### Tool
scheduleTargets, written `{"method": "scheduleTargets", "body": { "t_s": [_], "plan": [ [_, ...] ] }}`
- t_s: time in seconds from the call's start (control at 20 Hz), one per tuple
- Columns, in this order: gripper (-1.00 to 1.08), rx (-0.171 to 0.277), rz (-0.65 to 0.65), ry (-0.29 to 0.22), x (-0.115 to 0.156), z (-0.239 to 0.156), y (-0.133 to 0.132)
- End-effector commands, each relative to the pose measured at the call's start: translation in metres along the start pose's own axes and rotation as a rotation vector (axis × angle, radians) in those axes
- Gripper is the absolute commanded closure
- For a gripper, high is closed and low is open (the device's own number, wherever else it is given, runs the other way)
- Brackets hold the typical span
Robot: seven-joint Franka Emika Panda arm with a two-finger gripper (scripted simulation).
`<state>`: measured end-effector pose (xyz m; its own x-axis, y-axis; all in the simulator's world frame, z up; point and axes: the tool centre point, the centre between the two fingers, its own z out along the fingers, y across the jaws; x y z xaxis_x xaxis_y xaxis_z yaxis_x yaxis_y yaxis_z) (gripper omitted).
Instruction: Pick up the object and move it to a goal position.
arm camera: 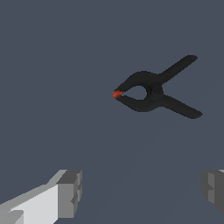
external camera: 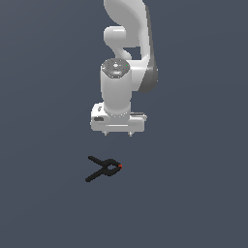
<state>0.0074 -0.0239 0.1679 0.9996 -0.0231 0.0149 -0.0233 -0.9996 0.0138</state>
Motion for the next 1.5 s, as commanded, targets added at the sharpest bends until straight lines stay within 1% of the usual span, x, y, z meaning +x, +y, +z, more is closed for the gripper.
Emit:
{"method": "scheduleTargets", "body": {
  "t_s": [0.0,0.15,0.45,0.75,1.1,1.45],
  "plan": [
    [-0.92,0.000,0.000,0.000,0.000,0.000,0.000],
    [-0.92,-0.002,-0.010,0.007,0.002,-0.004,-0.003],
    [-0.92,-0.009,-0.067,0.040,0.010,-0.021,-0.019],
    [-0.92,-0.009,-0.058,0.039,0.010,-0.020,-0.019],
    [-0.92,-0.003,0.025,0.035,0.016,-0.015,-0.014],
    [-0.92,0.007,0.186,0.026,0.026,-0.003,-0.005]
  ]
}}
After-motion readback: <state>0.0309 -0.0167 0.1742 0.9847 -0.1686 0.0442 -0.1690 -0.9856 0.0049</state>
